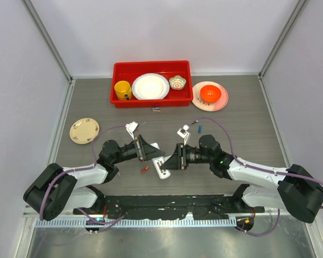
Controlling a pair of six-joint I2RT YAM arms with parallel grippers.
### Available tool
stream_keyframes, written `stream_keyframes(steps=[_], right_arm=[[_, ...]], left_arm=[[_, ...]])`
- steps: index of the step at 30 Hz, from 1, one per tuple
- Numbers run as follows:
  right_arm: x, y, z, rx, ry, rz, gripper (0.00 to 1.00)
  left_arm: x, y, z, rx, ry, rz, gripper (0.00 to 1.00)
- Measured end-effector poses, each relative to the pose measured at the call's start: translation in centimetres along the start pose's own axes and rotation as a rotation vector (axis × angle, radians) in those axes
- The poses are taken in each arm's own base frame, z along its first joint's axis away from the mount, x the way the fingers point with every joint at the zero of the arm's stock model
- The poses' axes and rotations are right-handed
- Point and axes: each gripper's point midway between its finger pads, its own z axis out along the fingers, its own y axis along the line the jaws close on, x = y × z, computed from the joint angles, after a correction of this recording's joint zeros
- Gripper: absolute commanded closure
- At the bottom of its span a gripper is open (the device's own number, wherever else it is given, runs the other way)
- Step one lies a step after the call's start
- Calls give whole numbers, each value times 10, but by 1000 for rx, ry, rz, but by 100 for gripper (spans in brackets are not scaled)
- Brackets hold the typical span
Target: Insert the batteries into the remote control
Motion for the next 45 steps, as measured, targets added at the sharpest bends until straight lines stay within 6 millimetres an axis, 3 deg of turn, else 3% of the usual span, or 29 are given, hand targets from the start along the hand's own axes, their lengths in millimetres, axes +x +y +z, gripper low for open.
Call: stream_keyframes(steps=[8,11,12,13,15,16,19,24,31,34,37,39,41,43,45], right_arm=[[-2,0,-1,0,-5,-3,99],[-2,1,-1,-1,-7,-4,99],[-2,1,-1,-1,-7,-4,99],[-2,1,-1,-1,-7,-4,98],[-2,1,-1,-1,-7,-5,79],[-2,1,-1,-1,-7,-7,59],[-3,-3,-1,25,-6,-11,44],[-10,-10,-8,114,-19,-45,41],[-11,-8,-36,216,-40,-131,41],[-14,-23,-49,322,-87,-136,47],[-8,-54,-54,458,-81,-103,51],[5,-76,-50,551,-38,-90,51],[30,-98,-45,652,49,-101,51],[47,-110,-41,723,114,-116,52],[49,-115,-34,773,141,-130,52]], left_arm=[[3,5,0,-25,1,-3,77],[3,5,0,-25,-2,-2,79],[3,5,0,-25,-3,-1,83],[2,5,0,-24,-4,0,93],[2,5,0,-25,-9,1,100],[2,5,0,-25,-12,1,100],[2,6,-2,-31,-28,3,100],[-8,4,-5,-50,-101,16,100],[-27,-1,-11,-76,-210,56,100],[-31,2,-17,-96,-241,63,100],[-32,11,-28,-127,-275,57,100],[-31,15,-34,-141,-287,52,100],[-26,14,-41,-141,-294,54,100],[-24,11,-46,-135,-299,61,100],[-23,3,-51,-120,-311,77,100]])
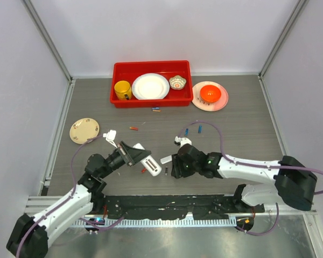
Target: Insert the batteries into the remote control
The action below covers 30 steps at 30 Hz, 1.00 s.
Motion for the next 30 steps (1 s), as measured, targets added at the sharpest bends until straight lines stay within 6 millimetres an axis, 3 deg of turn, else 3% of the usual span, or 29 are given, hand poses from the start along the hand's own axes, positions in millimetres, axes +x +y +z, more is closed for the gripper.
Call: stream_keyframes(steps=[6,10,17,30], right_arm=[[-33,10,14,78,-75,16,52],[-41,13,24,113,-87,24,52],[-33,16,43,160,-46,1,53],[-25,15,58,219,12,-29,60]], left_arm=[[-5,-13,-13,22,-45,42,100],[-5,-13,-18,18,-56,54,100],[2,4,-19,-39,-31,40,100],[3,2,-21,-32,-24,49,100]])
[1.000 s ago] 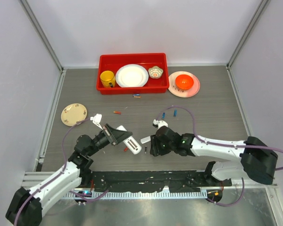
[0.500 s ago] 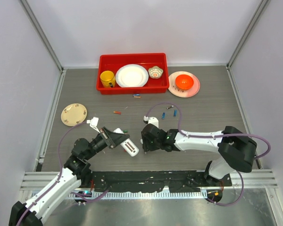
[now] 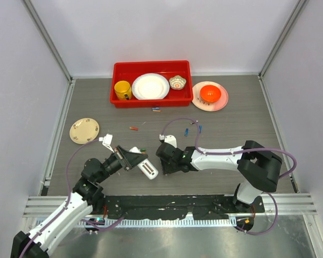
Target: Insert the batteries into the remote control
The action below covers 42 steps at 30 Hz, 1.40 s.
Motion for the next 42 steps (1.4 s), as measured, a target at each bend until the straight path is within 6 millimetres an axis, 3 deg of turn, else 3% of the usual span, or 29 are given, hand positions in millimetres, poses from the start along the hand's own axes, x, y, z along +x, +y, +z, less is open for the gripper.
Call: stream_keyframes(steps=[9,16,22,26,32,38,42], right_arm=[[2,-1,1,8,2,-13,73],[3,-1,2,8,3,-18,99],[2,-6,-1,31,-5,-27,99],[2,-21,-15,80,-10,-57,99],[-16,-51,-38,163,-62,-84,99],[-28,-96,-37,245,-25,-56,99],[-23,-112,-26,273,33,-58,99]], left_arm=[[1,3,0,-11,5,14,100],[2,5,0,-16,7,12,100],[4,11,1,-39,18,2,100],[5,12,2,-45,21,0,100],[5,15,4,-52,25,-3,100],[9,23,9,-73,51,-16,100],[12,26,12,-76,67,-23,100]])
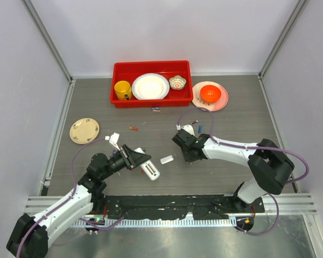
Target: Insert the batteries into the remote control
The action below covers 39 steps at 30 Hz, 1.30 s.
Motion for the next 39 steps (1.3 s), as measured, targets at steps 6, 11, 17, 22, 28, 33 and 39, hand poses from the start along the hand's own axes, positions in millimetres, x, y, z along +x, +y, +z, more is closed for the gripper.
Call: stream_keyframes(steps=[6,11,17,22,28,33,39], right_arm=[[3,-4,15,14,54,-20,75],[1,-4,17,9,58,-30,61],[0,-6,18,5,62,-26,59],[2,-4,16,-11,74,-25,62],[8,-5,14,-29,93,-32,64],[12,-5,13,-43,95,-26,65],[18,-7,10,-55,101,-24,65]], left_arm=[[2,-1,2,10,15,1,100],[1,-3,2,19,11,6,100],[1,-4,1,22,13,9,100],[2,-2,2,18,19,7,100],[3,-2,3,17,21,6,100],[2,-3,3,23,21,8,100],[2,-5,3,32,21,12,100]])
